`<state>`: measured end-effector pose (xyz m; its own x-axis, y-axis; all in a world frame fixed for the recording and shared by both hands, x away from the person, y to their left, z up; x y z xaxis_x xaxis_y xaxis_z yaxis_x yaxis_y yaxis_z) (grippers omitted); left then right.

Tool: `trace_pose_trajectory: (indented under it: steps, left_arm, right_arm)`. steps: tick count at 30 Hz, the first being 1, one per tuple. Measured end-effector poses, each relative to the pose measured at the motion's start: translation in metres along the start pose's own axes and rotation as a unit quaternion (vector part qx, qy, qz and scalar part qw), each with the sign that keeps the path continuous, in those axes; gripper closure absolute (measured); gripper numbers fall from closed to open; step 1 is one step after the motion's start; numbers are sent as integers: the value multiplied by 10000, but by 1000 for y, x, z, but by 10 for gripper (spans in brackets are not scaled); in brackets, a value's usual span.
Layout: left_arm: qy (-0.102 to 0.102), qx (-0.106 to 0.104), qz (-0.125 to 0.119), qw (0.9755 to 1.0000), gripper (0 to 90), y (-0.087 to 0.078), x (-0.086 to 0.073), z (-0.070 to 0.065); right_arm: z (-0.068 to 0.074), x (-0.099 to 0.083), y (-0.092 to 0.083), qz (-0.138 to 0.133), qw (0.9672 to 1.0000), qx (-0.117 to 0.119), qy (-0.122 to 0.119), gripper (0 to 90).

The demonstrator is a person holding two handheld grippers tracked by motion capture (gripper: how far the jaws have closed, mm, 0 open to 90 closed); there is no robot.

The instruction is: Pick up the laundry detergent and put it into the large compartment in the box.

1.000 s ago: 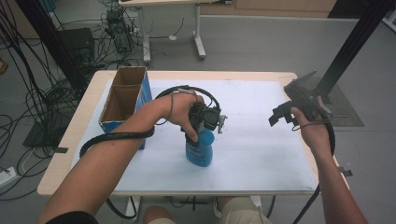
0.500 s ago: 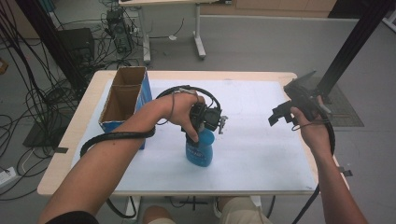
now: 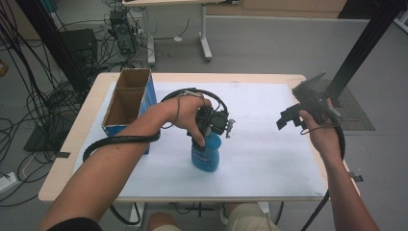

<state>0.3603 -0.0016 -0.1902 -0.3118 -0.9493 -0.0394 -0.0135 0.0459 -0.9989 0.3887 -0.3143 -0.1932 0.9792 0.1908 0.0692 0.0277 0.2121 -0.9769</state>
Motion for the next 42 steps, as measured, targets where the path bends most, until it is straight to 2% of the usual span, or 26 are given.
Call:
trace_pose_trajectory:
  steps: [10,14,22,26,30,33,35,37,40,41,42]
  left_arm:
    - [-62,-15,0,10000,369,0,1,0]
    - [-173,-46,7,9998,369,0,1,1]
    - [-547,-138,64,9984,370,-2,2,5]
    - [-841,-139,43,9963,371,-8,0,7]
    - [-1176,-212,-19,9928,371,-17,-3,10]
    - [-1453,-217,-84,9891,371,-26,-7,11]
    - [-1698,-219,-69,9852,371,-34,-8,12]
    - [-1831,-189,-37,9829,372,-41,-8,13]
    - [-2129,-138,22,9770,372,-54,-10,14]
    - [-2295,-121,20,9732,372,-60,-12,15]
    - [-2384,-133,48,9711,372,-64,-12,16]
  right_arm:
    - [1,1,2,22,10000,-17,-23,61]
    - [3,2,3,40,10000,-27,-24,61]
    - [4,3,4,47,10000,-55,-42,61]
    - [5,3,4,47,10000,-56,-43,61]
    - [5,4,5,60,10000,-62,-42,61]
    - [5,5,5,71,9999,-69,-56,61]
    - [6,6,5,75,9999,-59,-61,61]
    - [7,6,6,84,9999,-72,-82,61]
    - [8,7,6,84,9999,-72,-85,61]
    - [8,7,6,78,9999,-77,-110,61]
    - [8,8,6,90,9999,-74,-98,61]
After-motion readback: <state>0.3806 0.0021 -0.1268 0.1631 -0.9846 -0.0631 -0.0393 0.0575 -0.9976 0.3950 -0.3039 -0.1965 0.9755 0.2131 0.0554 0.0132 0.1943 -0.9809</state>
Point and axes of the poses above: each handheld gripper's, and its own axes: y roughly forward along the jaws, x roughly out of its top, z roughly to its left, the point moved 3 cm from there along y, roughly forward along the jaws, and after that the axes turned 3 degrees about z, right-handed, at the moved point
